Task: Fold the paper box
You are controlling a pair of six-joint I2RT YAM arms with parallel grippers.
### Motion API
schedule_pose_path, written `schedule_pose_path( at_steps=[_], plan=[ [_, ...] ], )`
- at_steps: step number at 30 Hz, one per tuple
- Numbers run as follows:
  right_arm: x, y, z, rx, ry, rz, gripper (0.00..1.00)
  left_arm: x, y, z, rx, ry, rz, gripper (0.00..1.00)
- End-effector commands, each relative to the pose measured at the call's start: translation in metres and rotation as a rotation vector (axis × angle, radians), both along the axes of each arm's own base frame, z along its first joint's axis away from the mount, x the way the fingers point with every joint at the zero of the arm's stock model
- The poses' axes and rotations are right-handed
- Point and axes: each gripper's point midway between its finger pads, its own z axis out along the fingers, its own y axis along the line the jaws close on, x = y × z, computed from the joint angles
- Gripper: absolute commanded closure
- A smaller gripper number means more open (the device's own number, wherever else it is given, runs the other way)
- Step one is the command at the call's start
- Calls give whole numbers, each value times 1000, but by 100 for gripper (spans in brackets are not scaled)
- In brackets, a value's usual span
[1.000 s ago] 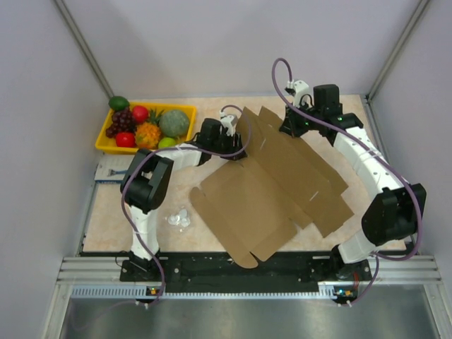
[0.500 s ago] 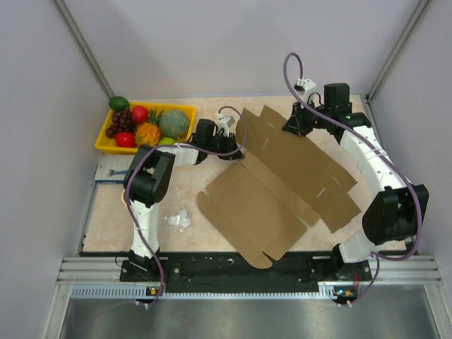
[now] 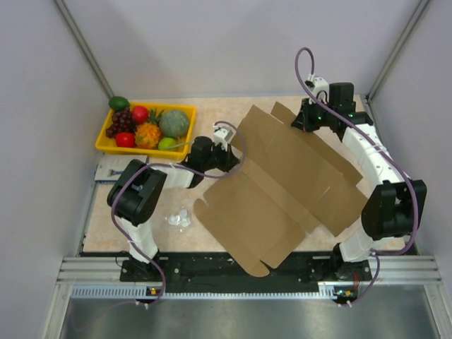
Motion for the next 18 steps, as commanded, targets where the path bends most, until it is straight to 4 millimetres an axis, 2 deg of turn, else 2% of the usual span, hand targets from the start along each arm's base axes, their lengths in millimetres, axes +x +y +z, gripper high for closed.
schedule_pose_path(
  at_steps=[1,3,6,9,10,11,15,18],
  plan=[
    [23,-19,14,27,-48,-171,100,9,-2,40,-12,-195,49,100],
    [23,-21,12,34,-43,-192,100,7,1,37,-5,-198,61,100],
    [21,-23,8,34,-39,-211,100,3,1,44,-29,-217,64,100],
    [17,-15,6,68,-35,-178,100,0,-5,52,-51,-221,46,100],
    [15,-5,12,102,-60,-127,100,-3,-8,52,-54,-214,29,100],
    [8,6,8,106,-57,-90,100,-3,-12,58,-65,-214,16,100],
    [-5,31,12,97,-96,16,100,-17,-28,61,-76,-193,-48,100],
    [-13,44,15,109,-116,68,100,-15,-33,60,-74,-140,-55,100]
  ],
)
